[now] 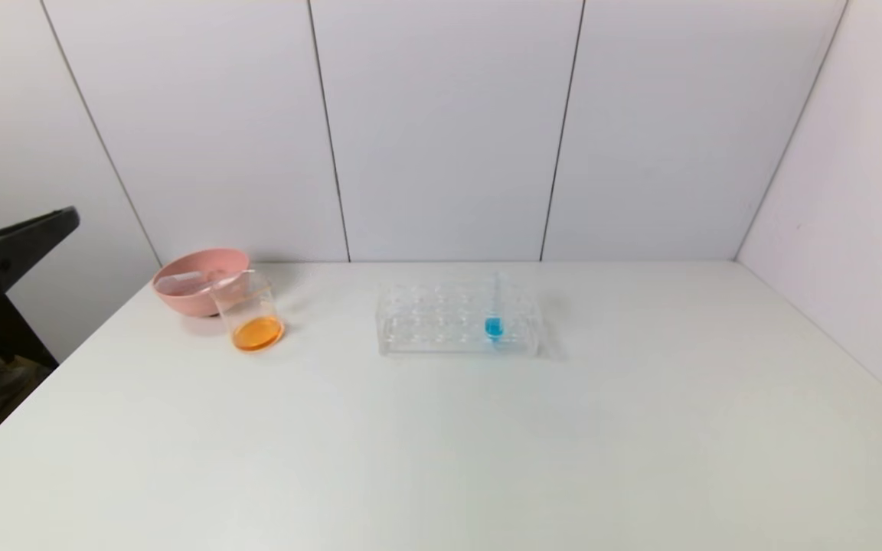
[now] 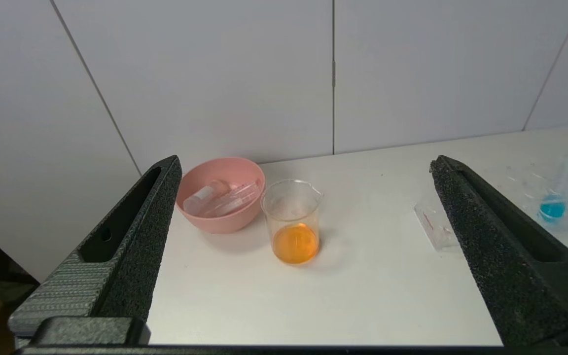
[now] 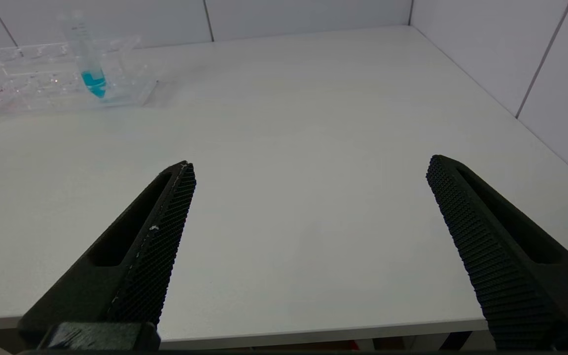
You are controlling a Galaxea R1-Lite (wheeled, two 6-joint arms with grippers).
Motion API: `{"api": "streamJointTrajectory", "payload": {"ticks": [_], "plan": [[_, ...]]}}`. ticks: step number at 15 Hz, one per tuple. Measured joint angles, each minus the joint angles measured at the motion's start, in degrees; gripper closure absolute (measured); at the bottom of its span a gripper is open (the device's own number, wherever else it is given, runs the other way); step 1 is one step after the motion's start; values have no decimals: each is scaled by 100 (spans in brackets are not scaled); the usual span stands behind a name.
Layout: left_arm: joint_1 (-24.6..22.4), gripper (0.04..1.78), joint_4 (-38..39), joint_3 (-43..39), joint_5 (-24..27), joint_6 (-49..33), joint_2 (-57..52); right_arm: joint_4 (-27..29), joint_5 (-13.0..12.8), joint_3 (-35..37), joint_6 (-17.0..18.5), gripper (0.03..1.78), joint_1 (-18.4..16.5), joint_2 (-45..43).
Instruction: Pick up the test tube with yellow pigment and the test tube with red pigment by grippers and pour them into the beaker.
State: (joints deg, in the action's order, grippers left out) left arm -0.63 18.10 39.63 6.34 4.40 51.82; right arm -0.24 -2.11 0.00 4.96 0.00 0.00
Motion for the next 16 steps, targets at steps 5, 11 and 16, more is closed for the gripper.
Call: {"api": "streamJointTrajectory", "payload": {"ticks": [5,11,16], "plan": [[6,6,-1769,-226,462,111,-2200,0,0,0,2,10,0,0],[71,6,-2761,-491,536,119,-4323,0,0,0,0,10,0,0],[79,6,-2104,-1987,-202,-66,-5083,2,0,0,0,10,0,0]]}}
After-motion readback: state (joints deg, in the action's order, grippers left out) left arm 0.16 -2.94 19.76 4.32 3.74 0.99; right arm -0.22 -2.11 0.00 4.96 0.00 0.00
